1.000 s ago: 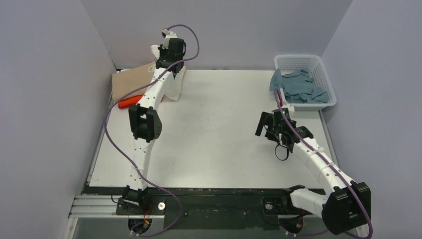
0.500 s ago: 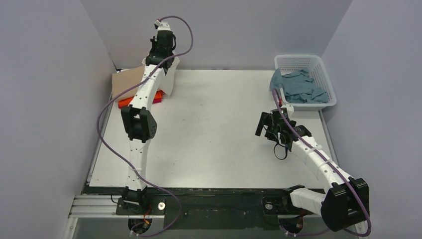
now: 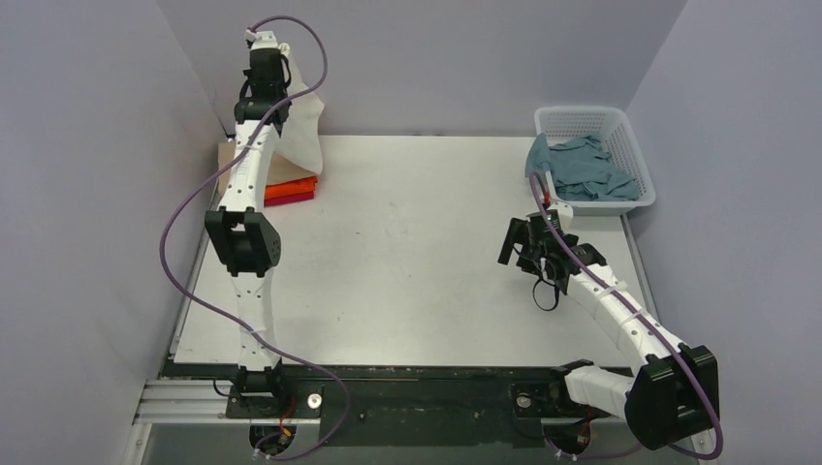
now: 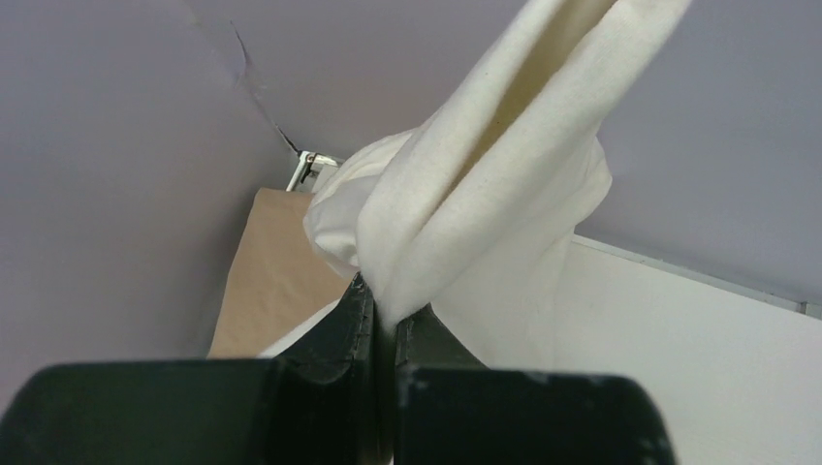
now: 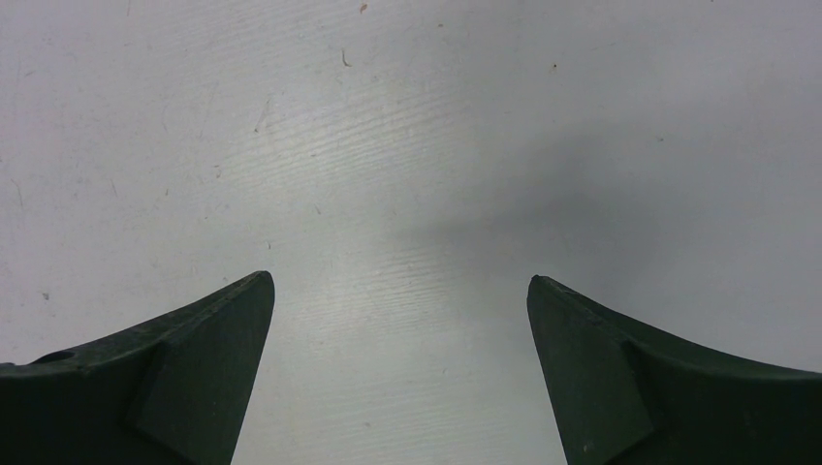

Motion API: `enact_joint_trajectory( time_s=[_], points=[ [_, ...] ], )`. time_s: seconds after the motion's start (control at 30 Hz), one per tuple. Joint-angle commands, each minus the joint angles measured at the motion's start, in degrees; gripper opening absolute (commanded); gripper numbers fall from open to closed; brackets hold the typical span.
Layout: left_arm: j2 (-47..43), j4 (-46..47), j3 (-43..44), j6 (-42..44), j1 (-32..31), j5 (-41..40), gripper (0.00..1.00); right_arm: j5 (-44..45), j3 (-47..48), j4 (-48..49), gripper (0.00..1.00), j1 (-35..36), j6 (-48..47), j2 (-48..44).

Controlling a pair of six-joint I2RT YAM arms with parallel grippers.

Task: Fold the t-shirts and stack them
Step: Put the neatly folded tshirt into the corner of the board with the left arm

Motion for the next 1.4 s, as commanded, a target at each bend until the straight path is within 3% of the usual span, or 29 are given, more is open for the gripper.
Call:
enact_joint_trajectory(
  time_s=[0.0,0.4,0.43,0.47,0.5,0.53,0.57,0.6,0.63,0.83,1.03,1.13,1.23,1.37],
  points=[
    [-0.74,2.09,0.28,-2.41,3.68,7.37,0.0,2.86,0.99,-2.2,1.0,0.58,0.09,1.34],
    [6.17,2.15,-0.12,-0.99,14.74,18.26,0.02,5.69,2.61,-3.86,1.0,0.95,0.03,3.07],
    [6.58,2.18,-0.4,-1.14,15.37,18.35,0.08,5.98,2.82,-3.97,1.0,1.03,0.02,3.22],
    [6.78,2.43,-0.52,-1.35,15.75,18.28,0.23,6.08,2.92,-4.14,1.0,1.2,-0.01,3.42],
    [7.15,2.54,-0.64,-2.28,16.53,17.15,0.29,6.23,3.07,-4.28,1.0,1.33,-0.05,3.62],
    [7.29,2.76,-0.64,-2.93,17.09,16.08,0.45,6.64,3.27,-4.5,1.0,1.4,0.04,3.72],
    [7.41,2.7,-0.47,-4.59,17.36,13.21,0.52,6.81,3.4,-4.84,1.0,1.62,0.02,3.96],
    [7.41,2.25,-0.01,-6.32,17.83,11.87,0.73,7.29,3.72,-5.03,1.0,1.76,0.08,3.97],
    [6.98,2.01,0.11,-7.11,17.99,10.09,0.78,7.53,3.85,-5.42,1.0,2.02,0.13,3.89],
    [-0.65,2.15,-2.96,-13.31,17.1,5.57,0.84,9.59,4.01,-5.6,1.0,2.6,1.71,0.99],
    [-12.46,-4.5,-8.8,-16.49,12.66,13.65,0.86,12.53,2.38,-5.15,1.0,2.48,4.22,-4.69],
    [-26.94,-2.61,-25.54,-18.9,8.14,9.57,0.87,13.13,0.24,-3.94,1.0,2.38,5.41,-9.05],
    [-42.72,13.31,-55.27,-21.51,0.51,10.27,0.88,12.35,-2.98,-1.62,1.0,2.41,6.56,-12.53],
    [-63.2,21.43,-81.14,-29.62,-10.5,5.47,0.89,11.5,-6.49,-0.14,1.0,2.59,7.34,-17.31]
  ],
)
